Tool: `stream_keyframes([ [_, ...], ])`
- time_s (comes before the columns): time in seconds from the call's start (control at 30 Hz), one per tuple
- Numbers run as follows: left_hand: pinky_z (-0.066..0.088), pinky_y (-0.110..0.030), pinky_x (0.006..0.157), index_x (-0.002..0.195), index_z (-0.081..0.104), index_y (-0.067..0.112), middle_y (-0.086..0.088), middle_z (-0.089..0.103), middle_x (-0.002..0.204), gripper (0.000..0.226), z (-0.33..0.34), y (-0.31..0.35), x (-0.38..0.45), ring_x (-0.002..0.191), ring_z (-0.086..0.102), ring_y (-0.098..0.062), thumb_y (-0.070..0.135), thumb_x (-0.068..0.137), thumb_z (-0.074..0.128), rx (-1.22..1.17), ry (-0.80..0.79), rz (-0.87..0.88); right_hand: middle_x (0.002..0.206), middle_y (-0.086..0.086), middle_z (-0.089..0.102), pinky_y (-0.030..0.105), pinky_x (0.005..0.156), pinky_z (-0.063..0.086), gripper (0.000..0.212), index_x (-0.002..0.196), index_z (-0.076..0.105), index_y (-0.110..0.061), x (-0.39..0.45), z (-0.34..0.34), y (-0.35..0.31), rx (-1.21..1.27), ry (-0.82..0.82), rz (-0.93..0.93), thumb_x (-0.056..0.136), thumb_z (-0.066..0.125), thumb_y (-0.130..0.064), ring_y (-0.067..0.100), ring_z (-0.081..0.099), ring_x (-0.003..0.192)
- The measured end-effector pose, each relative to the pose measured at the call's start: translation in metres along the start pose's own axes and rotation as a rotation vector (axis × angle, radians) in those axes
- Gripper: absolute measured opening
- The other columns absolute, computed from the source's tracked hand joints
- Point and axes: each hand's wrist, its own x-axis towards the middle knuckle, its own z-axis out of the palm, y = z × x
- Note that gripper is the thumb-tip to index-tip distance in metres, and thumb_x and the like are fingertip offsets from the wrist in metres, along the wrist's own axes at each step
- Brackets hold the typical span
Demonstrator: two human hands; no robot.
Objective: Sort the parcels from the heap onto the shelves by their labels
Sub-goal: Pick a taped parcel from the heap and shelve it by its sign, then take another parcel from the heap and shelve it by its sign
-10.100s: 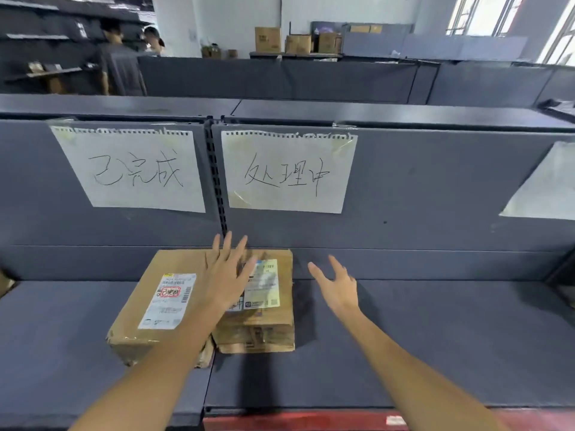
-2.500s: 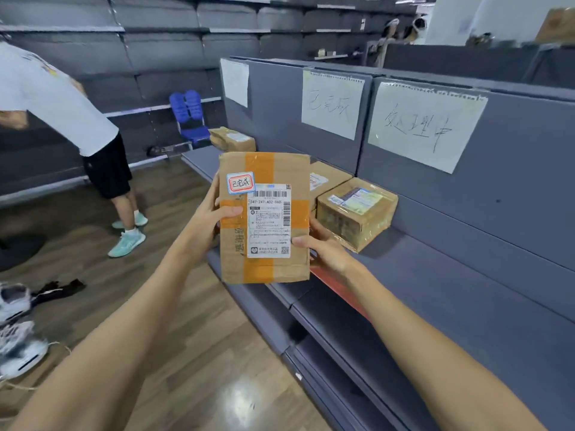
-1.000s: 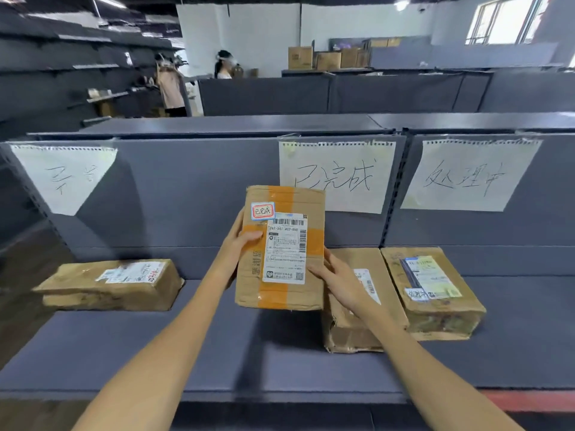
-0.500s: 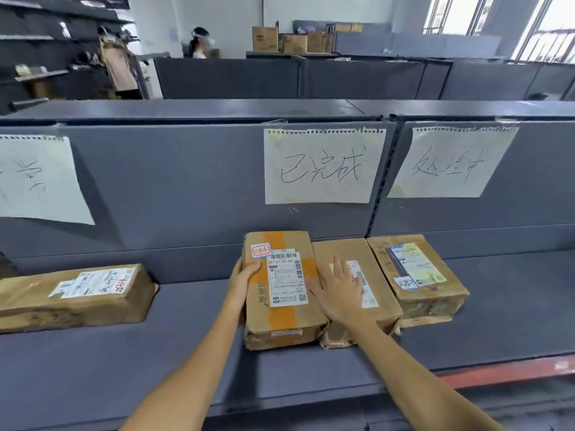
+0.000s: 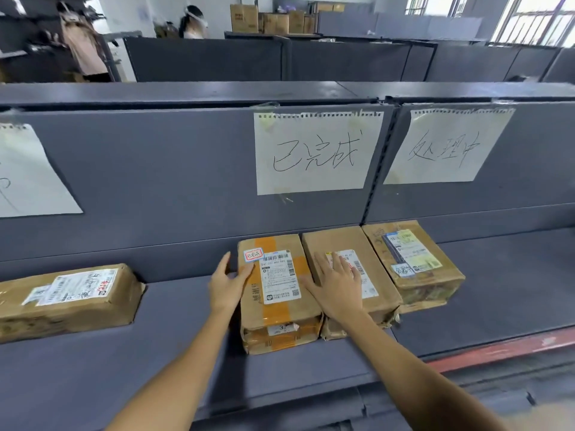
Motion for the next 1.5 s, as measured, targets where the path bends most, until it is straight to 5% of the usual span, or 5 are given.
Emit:
stream_keyframes([
  [0.17, 0.019, -0.039, 0.121, 0.151, 0.042, 0.030, 0.003, 0.032, 0.162, 0.065, -0.016, 0.016, -0.004, 0.151, 0.022, -0.012, 0.047, 0.093, 0.065, 0.223, -0.007, 0.341, 0.166, 0.017, 0.017, 0.049, 0.124, 0.009, 0.079, 0.158, 0.024, -0.032, -0.003, -0.019, 0.006, 0.018, 0.077, 0.058, 0.092, 0.038, -0.074, 0.031, 0.009, 0.155],
  [0.43, 0.004, -0.050, 0.126, 0.155, 0.031, 0.038, 0.008, 0.010, 0.167, 0.068, 0.069, 0.107, -0.032, 0.154, -0.004, -0.011, 0.060, 0.094, 0.053, 0.387, -0.238, 0.625, 0.166, 0.014, 0.016, 0.052, 0.122, 0.016, 0.083, 0.157, 0.017, -0.037, -0.038, -0.101, 0.128, -0.052, 0.129, 0.280, 0.088, 0.042, -0.074, 0.033, 0.012, 0.153],
  [0.7, 0.006, -0.052, 0.124, 0.155, 0.032, 0.033, 0.002, 0.009, 0.168, 0.084, 0.280, 0.180, -0.152, 0.155, -0.003, -0.017, 0.076, 0.084, 0.042, 0.407, -0.522, 0.887, 0.164, 0.013, 0.022, 0.052, 0.119, 0.020, 0.090, 0.158, 0.022, -0.037, -0.155, -0.194, 0.324, 0.017, 0.341, 0.637, 0.083, 0.050, -0.079, 0.031, 0.014, 0.152],
  [1.1, 0.001, -0.048, 0.124, 0.156, 0.031, 0.033, -0.002, 0.012, 0.168, 0.068, 0.592, 0.212, -0.421, 0.155, -0.001, -0.017, 0.063, 0.096, 0.046, 0.348, -0.995, 1.048, 0.162, 0.014, 0.027, 0.051, 0.119, 0.025, 0.096, 0.157, 0.022, -0.038, -0.333, -0.297, 0.566, 0.010, 0.511, 0.955, 0.078, 0.057, -0.080, 0.034, 0.019, 0.151],
  [1.5, 0.006, -0.048, 0.124, 0.155, 0.035, 0.033, -0.003, 0.016, 0.167, 0.074, 0.838, 0.254, -0.479, 0.155, 0.007, -0.021, 0.068, 0.091, 0.047, 0.270, -1.057, 1.074, 0.158, 0.013, 0.034, 0.050, 0.114, 0.033, 0.100, 0.156, 0.026, -0.038, -0.340, -0.346, 0.787, 0.068, 0.458, 1.125, 0.073, 0.062, -0.080, 0.035, 0.030, 0.145],
])
